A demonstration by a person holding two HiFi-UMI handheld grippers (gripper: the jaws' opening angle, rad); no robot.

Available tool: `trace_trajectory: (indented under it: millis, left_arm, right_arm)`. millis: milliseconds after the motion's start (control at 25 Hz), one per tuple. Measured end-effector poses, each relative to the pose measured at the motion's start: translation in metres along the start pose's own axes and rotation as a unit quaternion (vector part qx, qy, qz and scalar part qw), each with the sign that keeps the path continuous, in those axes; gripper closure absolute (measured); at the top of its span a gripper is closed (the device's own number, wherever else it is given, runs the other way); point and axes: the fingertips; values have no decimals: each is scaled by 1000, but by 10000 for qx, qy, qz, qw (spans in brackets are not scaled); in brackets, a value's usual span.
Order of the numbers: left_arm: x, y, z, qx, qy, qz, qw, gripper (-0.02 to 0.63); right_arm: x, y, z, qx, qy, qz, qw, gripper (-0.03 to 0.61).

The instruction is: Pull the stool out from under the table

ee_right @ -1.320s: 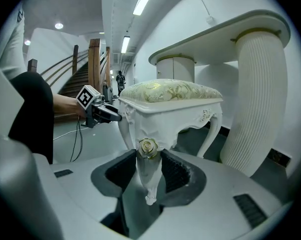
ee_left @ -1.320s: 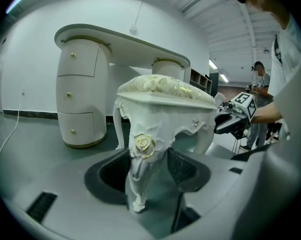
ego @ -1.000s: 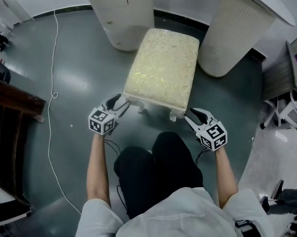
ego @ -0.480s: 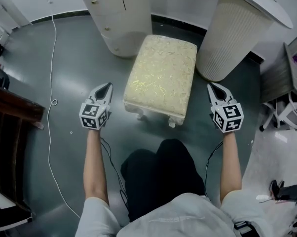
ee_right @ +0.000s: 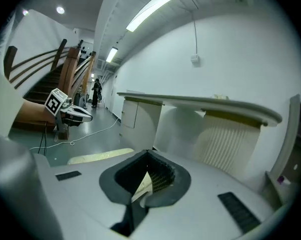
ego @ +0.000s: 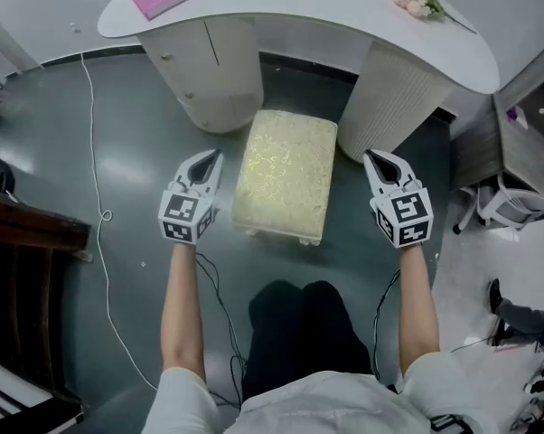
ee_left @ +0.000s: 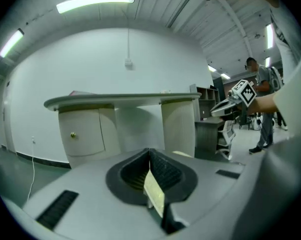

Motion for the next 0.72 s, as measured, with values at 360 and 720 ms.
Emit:
trace_trajectory:
  millis: [360,720]
  left_arm:
    - [242,16,-78,-188,111,296,9993,592]
    - [448,67,-197,-321,454,667,9962,592]
  right_arm:
    - [199,35,-130,-77,33,104,9999,561]
    - [376,34,-270,-54,541,-77,9985,561]
Point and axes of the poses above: the fingertips, and each gripper's own axes: z forward along the fingers, y to its right, x out of its top, and after that the axes turned 1 degree about -y, right-handed
